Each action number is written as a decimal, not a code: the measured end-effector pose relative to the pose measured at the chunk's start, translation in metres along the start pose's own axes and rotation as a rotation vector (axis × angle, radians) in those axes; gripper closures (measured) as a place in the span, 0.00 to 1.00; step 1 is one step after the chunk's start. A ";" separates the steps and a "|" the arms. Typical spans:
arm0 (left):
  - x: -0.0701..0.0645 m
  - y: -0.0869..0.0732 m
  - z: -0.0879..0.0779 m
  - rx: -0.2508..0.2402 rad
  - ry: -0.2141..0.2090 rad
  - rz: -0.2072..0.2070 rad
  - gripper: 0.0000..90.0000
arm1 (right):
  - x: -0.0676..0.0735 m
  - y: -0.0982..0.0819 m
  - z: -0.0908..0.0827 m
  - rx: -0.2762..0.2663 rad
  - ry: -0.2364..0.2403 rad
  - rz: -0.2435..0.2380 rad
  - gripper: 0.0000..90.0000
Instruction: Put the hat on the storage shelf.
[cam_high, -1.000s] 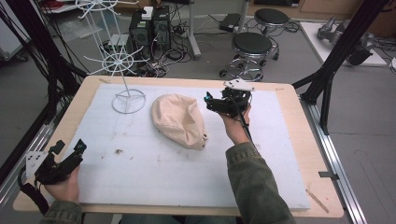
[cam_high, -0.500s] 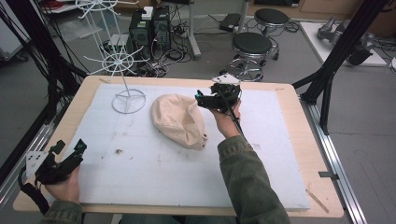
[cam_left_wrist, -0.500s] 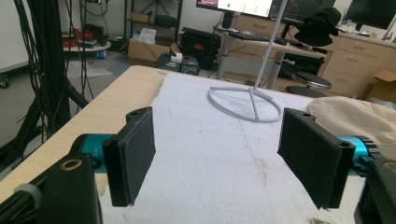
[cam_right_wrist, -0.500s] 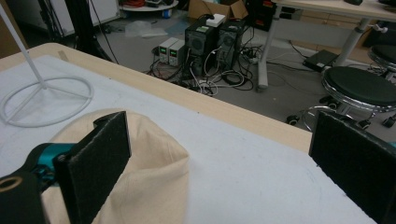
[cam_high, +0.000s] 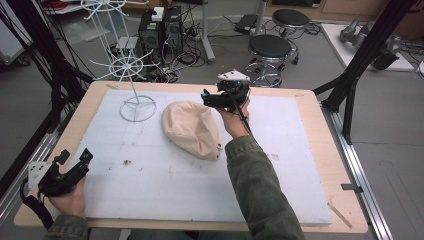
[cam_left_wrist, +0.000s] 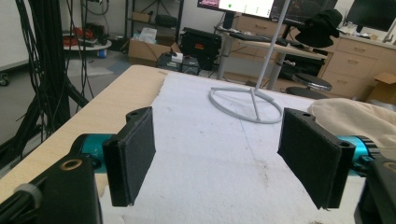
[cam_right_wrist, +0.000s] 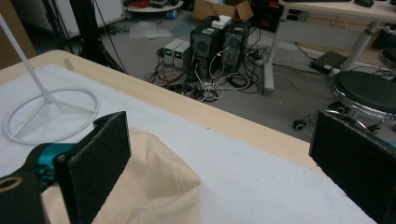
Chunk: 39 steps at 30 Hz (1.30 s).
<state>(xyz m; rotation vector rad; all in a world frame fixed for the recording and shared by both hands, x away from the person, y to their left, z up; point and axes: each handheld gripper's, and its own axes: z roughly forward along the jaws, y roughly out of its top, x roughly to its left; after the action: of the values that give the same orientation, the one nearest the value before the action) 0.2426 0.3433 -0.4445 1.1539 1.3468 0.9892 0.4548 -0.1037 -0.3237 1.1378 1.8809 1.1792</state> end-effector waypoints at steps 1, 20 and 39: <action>0.000 0.000 0.000 0.000 0.000 0.000 0.30 | 0.000 0.001 0.003 0.009 0.002 0.002 0.05; 0.000 0.000 0.002 -0.001 -0.006 -0.005 0.30 | 0.012 -0.010 0.051 0.125 0.087 -0.006 0.05; -0.001 -0.001 0.005 0.003 -0.018 -0.003 0.30 | 0.015 -0.035 0.101 0.265 0.222 -0.100 0.06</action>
<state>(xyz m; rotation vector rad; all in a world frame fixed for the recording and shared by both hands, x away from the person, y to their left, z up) 0.2472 0.3417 -0.4457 1.1601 1.3362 0.9722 0.5221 -0.0606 -0.3968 1.0697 2.2904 1.0590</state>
